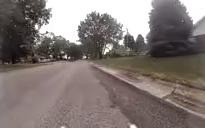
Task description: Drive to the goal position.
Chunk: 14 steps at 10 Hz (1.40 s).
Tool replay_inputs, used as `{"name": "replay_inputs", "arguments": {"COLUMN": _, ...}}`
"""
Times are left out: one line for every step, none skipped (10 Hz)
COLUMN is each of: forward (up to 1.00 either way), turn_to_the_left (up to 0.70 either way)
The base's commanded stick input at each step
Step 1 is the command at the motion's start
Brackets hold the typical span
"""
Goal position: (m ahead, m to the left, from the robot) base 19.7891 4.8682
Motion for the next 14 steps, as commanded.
{"name": "replay_inputs", "arguments": {"forward": 0.50, "turn_to_the_left": 0.00}}
{"name": "replay_inputs", "arguments": {"forward": 0.50, "turn_to_the_left": 0.00}}
{"name": "replay_inputs", "arguments": {"forward": 0.50, "turn_to_the_left": 0.00}}
{"name": "replay_inputs", "arguments": {"forward": 0.50, "turn_to_the_left": 0.00}}
{"name": "replay_inputs", "arguments": {"forward": 0.50, "turn_to_the_left": 0.00}}
{"name": "replay_inputs", "arguments": {"forward": 0.50, "turn_to_the_left": 0.00}}
{"name": "replay_inputs", "arguments": {"forward": 0.50, "turn_to_the_left": 0.00}}
{"name": "replay_inputs", "arguments": {"forward": 0.50, "turn_to_the_left": 0.00}}
{"name": "replay_inputs", "arguments": {"forward": 0.50, "turn_to_the_left": 0.00}}
{"name": "replay_inputs", "arguments": {"forward": 0.50, "turn_to_the_left": 0.00}}
{"name": "replay_inputs", "arguments": {"forward": 0.50, "turn_to_the_left": 0.00}}
{"name": "replay_inputs", "arguments": {"forward": 0.50, "turn_to_the_left": -0.12}}
{"name": "replay_inputs", "arguments": {"forward": 0.50, "turn_to_the_left": -0.23}}
{"name": "replay_inputs", "arguments": {"forward": 0.50, "turn_to_the_left": -0.34}}
